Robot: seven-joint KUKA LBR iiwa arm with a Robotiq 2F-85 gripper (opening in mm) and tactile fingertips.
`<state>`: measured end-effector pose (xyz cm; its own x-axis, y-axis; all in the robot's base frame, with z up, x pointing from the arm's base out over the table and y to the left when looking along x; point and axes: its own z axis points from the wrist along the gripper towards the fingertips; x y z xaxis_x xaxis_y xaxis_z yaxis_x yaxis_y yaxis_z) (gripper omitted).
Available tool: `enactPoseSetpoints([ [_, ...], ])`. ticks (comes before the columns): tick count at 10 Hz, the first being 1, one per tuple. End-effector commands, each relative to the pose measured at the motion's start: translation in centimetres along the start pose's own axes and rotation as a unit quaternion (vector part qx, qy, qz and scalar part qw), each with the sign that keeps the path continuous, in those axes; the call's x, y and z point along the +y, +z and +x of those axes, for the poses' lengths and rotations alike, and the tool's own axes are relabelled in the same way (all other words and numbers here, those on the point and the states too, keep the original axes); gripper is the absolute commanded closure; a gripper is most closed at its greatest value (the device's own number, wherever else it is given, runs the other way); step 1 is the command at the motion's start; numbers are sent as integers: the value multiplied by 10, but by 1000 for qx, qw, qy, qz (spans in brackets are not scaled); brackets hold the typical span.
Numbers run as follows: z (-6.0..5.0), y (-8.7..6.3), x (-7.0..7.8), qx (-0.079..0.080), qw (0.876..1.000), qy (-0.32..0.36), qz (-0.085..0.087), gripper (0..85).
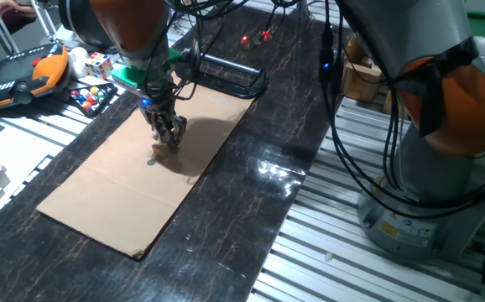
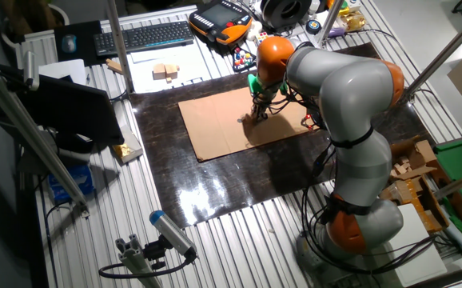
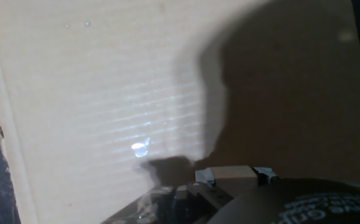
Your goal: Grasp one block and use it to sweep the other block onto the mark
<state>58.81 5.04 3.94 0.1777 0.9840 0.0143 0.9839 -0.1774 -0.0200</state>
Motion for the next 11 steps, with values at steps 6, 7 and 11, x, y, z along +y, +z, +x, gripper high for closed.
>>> enactPoseSetpoints([
  [6, 5, 0, 0, 0, 1000, 3, -1, 840],
  [7, 7, -1, 0, 0, 1000, 5, -1, 840],
  [11, 12, 1, -2, 2, 1000, 8, -1, 840],
])
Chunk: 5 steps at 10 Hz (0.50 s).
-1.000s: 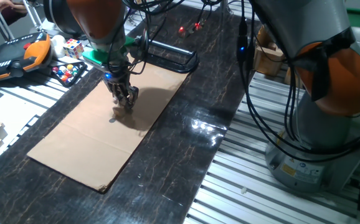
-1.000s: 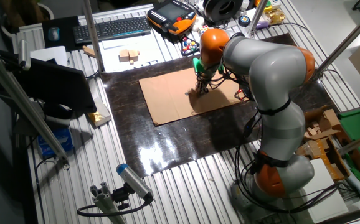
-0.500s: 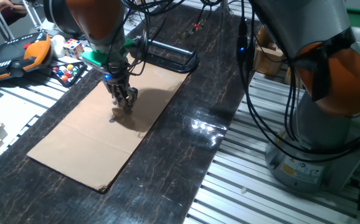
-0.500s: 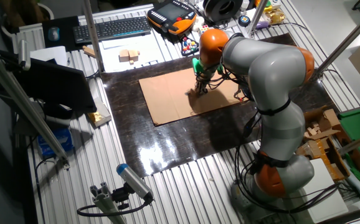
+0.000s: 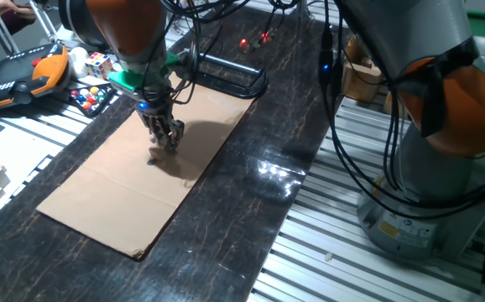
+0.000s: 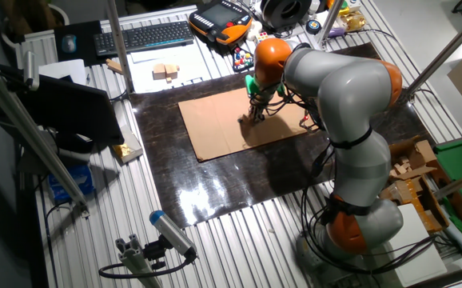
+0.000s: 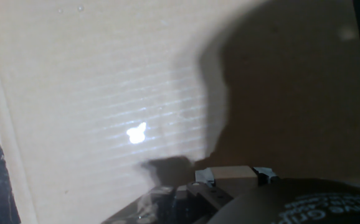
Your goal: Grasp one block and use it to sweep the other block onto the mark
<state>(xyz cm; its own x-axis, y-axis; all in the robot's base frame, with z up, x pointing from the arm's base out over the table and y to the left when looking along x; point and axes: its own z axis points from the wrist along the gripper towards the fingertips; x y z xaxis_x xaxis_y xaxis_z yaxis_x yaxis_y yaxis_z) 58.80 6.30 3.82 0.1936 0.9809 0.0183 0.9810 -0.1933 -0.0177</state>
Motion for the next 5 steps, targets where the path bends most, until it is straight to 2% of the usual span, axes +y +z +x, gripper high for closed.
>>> enactPoseSetpoints([
  [1, 1, -1, 0, -1, 1000, 1, 0, 840],
  [5, 5, 0, 0, -1, 1000, 3, 0, 840],
])
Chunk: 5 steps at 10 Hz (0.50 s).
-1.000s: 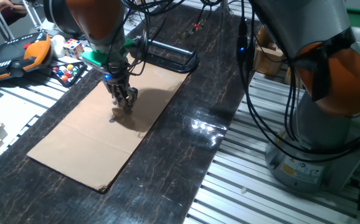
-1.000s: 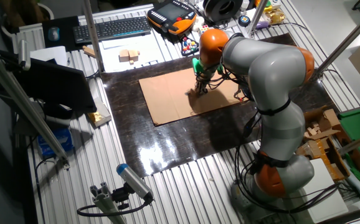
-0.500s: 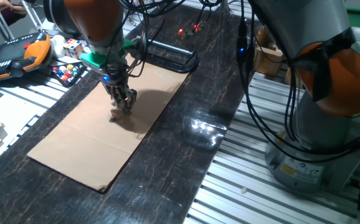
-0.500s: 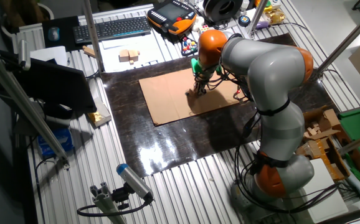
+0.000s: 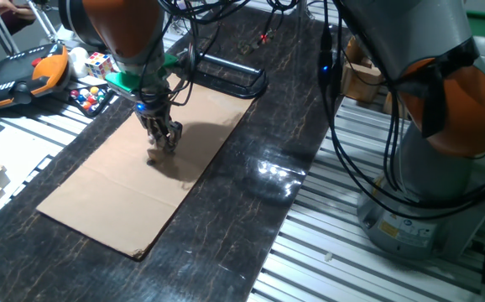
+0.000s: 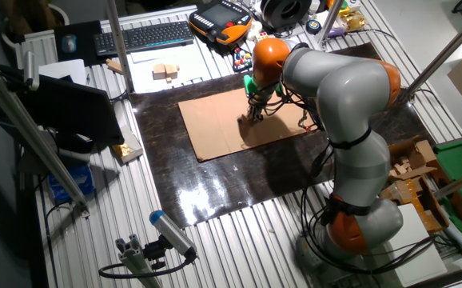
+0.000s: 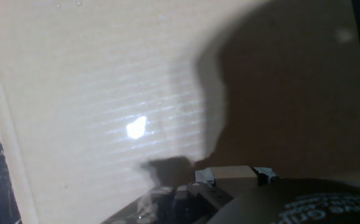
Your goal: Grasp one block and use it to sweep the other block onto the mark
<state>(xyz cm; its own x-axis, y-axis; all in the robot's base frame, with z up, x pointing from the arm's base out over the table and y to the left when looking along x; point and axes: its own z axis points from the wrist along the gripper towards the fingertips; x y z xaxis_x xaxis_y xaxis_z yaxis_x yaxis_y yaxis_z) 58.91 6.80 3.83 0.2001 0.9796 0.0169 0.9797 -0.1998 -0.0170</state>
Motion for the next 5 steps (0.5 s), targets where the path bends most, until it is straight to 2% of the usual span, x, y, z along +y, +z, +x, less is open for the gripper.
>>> enactPoseSetpoints([
  [1, 1, 1, -1, 0, 1000, 0, 0, 840],
  [5, 5, 1, -1, 0, 1000, 3, 0, 840],
])
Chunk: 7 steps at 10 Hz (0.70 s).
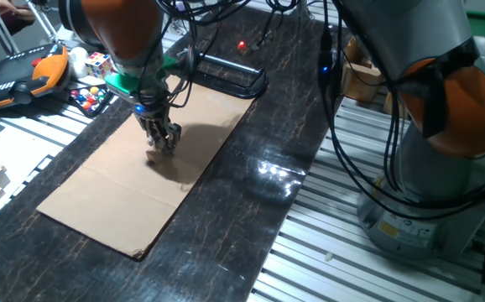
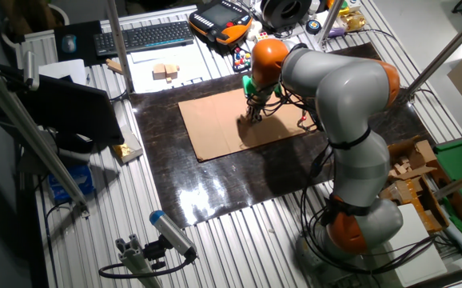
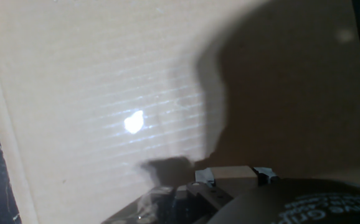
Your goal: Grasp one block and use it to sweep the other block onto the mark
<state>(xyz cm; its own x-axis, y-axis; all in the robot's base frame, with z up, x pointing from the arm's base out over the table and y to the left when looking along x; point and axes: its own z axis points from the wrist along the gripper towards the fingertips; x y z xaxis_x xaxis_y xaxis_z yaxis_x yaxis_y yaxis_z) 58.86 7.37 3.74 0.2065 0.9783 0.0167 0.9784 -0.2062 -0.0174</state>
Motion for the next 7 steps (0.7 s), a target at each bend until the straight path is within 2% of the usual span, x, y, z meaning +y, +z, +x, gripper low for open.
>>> enactPoseSetpoints([
  [1, 1, 0, -1, -1, 1000, 0, -1, 840],
  [7, 7, 1, -2, -1, 1000, 4, -1, 840],
])
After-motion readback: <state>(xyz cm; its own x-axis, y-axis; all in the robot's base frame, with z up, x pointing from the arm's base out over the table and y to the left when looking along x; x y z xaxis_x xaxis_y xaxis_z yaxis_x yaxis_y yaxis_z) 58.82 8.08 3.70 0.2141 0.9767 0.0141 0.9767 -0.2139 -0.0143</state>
